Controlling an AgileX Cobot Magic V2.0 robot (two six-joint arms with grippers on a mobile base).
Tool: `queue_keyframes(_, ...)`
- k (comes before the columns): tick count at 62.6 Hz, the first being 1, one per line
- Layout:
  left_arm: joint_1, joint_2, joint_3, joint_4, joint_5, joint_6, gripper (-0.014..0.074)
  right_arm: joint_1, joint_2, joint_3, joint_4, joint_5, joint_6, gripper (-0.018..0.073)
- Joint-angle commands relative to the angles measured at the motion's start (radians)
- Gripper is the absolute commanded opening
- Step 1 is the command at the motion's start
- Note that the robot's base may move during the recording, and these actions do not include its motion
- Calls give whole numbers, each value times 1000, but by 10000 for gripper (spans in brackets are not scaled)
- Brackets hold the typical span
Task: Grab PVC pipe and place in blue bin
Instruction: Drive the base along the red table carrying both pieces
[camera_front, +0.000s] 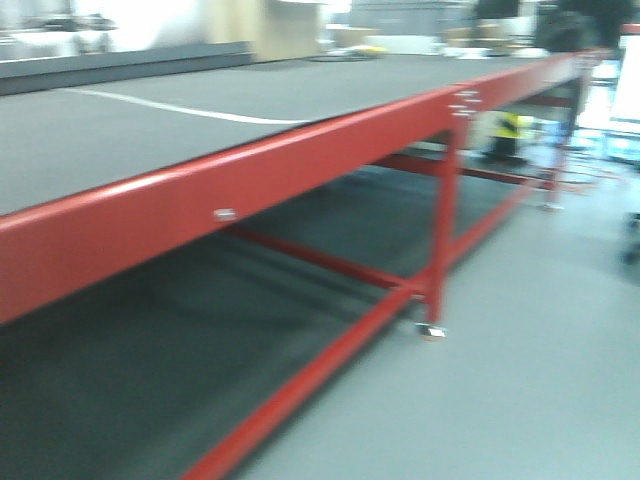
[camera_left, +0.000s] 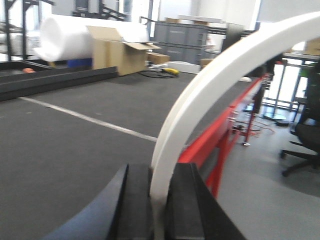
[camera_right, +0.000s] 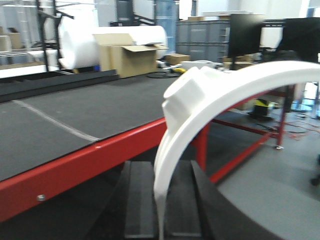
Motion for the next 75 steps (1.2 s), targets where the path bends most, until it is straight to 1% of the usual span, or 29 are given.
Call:
queue_keyframes(1, 4, -6, -1, 0, -25, 1, -111, -2, -5, 1, -3, -23, -8, -163)
queue_keyframes(75, 4, -6, -1, 0, -27, 1, -111, -2, -5, 1, -3, -23, -8, -163)
